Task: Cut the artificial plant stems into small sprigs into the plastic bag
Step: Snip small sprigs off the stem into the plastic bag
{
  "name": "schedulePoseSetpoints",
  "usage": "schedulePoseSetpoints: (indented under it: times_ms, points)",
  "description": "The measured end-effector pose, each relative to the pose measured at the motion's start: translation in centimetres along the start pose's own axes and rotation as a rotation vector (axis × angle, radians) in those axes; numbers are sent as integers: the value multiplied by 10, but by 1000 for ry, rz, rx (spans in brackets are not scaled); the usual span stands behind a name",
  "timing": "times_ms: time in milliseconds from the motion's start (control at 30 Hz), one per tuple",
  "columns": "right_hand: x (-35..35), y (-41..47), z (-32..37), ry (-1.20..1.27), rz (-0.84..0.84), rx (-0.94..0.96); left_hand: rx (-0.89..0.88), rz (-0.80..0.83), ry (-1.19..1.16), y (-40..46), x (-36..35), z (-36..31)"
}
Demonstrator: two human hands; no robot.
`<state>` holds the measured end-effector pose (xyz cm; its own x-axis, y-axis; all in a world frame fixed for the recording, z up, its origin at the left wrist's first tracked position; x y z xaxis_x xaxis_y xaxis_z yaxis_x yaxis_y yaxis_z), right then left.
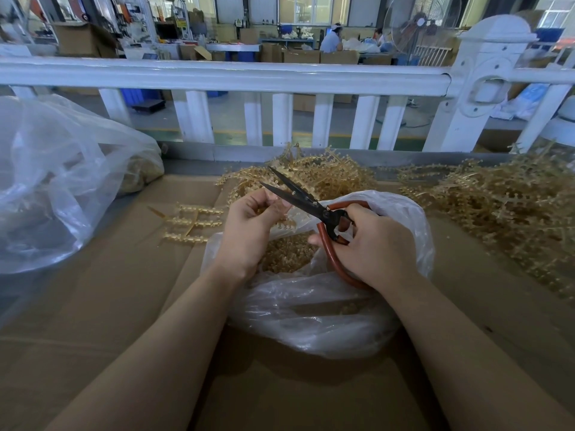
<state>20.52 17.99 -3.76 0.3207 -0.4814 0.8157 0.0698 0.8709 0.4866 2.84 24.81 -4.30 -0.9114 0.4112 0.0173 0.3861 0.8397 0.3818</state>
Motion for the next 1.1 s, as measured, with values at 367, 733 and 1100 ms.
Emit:
schedulePoseSetpoints:
  times_ms: [367,733,1100]
  points:
    - [1,0,1,-57,-36,4,-24,6,-3,2,-1,-1]
    - [1,-1,-1,37,-67,25,-43,4,-25,0,-2,-6]
    - [-7,1,-4,46,10,-2,-27,1,-53,-3,1,-5]
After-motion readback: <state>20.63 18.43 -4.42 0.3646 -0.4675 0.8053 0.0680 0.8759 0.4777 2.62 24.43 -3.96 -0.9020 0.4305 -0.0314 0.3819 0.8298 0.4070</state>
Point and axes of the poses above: each hand's wrist, its own y-axis towards the middle knuckle, its own x-axis out of the back of the hand, z = x × y, the point moved 6 cm from there along y, towards the middle knuckle, and after that the axes turned 9 degrees about z, right-handed, at the moved point
